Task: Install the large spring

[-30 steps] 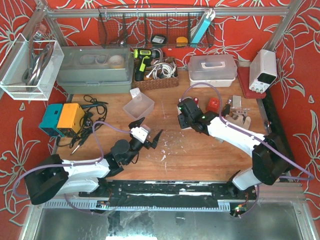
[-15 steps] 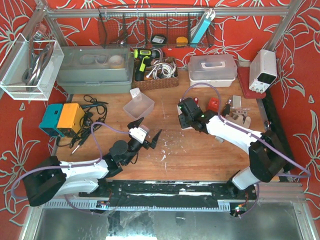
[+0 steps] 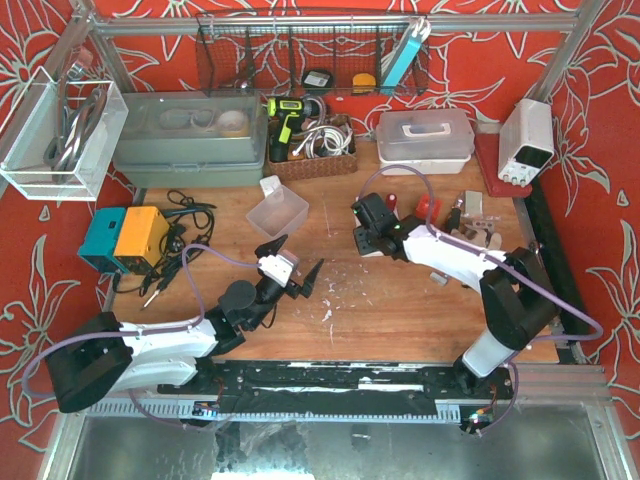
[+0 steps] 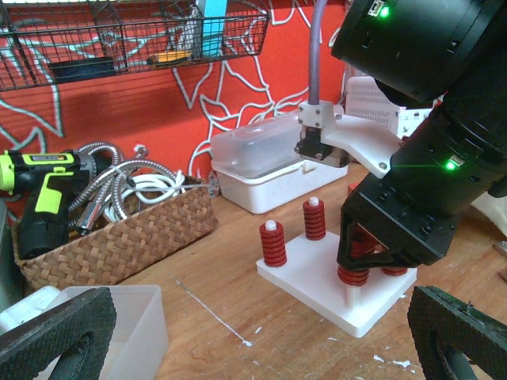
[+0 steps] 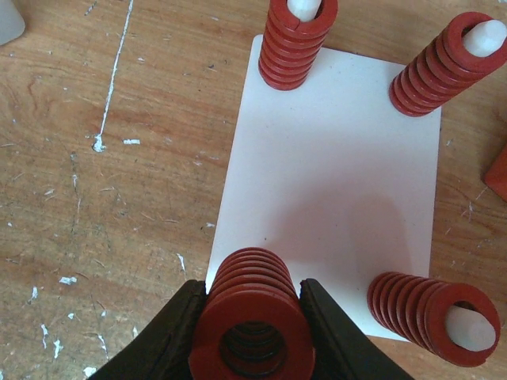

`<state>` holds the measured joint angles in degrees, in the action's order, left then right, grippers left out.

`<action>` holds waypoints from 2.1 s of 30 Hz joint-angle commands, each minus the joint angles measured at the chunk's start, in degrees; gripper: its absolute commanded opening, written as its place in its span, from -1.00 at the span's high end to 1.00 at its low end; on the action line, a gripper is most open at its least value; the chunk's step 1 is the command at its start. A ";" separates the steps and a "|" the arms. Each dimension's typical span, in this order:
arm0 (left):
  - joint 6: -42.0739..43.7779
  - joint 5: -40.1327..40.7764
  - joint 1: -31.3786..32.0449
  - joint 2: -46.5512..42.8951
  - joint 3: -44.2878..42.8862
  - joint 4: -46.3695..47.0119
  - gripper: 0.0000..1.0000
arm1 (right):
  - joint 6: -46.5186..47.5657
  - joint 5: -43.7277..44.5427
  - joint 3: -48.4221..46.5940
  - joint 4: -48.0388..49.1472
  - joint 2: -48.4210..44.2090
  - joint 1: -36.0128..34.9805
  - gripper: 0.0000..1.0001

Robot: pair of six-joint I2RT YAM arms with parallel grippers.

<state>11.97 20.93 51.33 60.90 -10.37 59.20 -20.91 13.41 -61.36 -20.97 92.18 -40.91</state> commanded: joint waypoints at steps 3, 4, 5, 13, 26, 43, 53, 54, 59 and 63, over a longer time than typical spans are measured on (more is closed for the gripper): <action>0.67 0.64 0.08 -0.26 0.43 1.66 -1.00 | -0.25 0.93 -2.02 0.22 1.63 0.39 0.32; 0.75 0.64 0.08 -0.22 0.44 1.66 -0.99 | -0.23 1.12 -2.21 -0.06 1.68 0.39 0.24; 0.82 0.72 0.08 -0.11 0.43 1.71 -1.00 | -0.32 1.25 -2.53 -0.42 1.68 0.40 0.15; 1.65 1.46 0.08 1.14 0.26 1.97 -1.00 | -0.80 2.03 -3.57 -3.41 -2.48 0.51 -0.21; 1.09 3.03 -2.58 -3.08 -1.23 -2.44 -1.00 | 4.41 22.31 7.07 4.55 -30.84 0.73 -0.98; -6.13 9.29 -28.66 -20.59 10.79 -13.52 -1.00 | 21.42 26.90 41.27 46.55 -34.16 14.93 -0.98; -10.21 -1.82 -40.10 -3.78 8.13 -6.42 -1.00 | 29.41 20.04 44.07 67.74 -15.90 20.68 -0.98; -11.89 -3.57 -41.69 -1.77 7.27 -6.39 -1.00 | 28.77 19.09 44.35 69.80 -14.43 21.94 -0.98; -12.06 -10.58 -45.66 4.42 6.96 2.64 -1.00 | 26.36 12.00 44.14 69.34 -13.53 26.03 -0.98; -9.34 -12.87 -45.79 5.72 6.68 4.11 -1.00 | 25.33 9.38 47.06 73.39 -14.21 27.53 -0.98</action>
<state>1.21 12.36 5.98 65.84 -2.79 57.21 5.58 27.75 -17.19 46.15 78.65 -14.72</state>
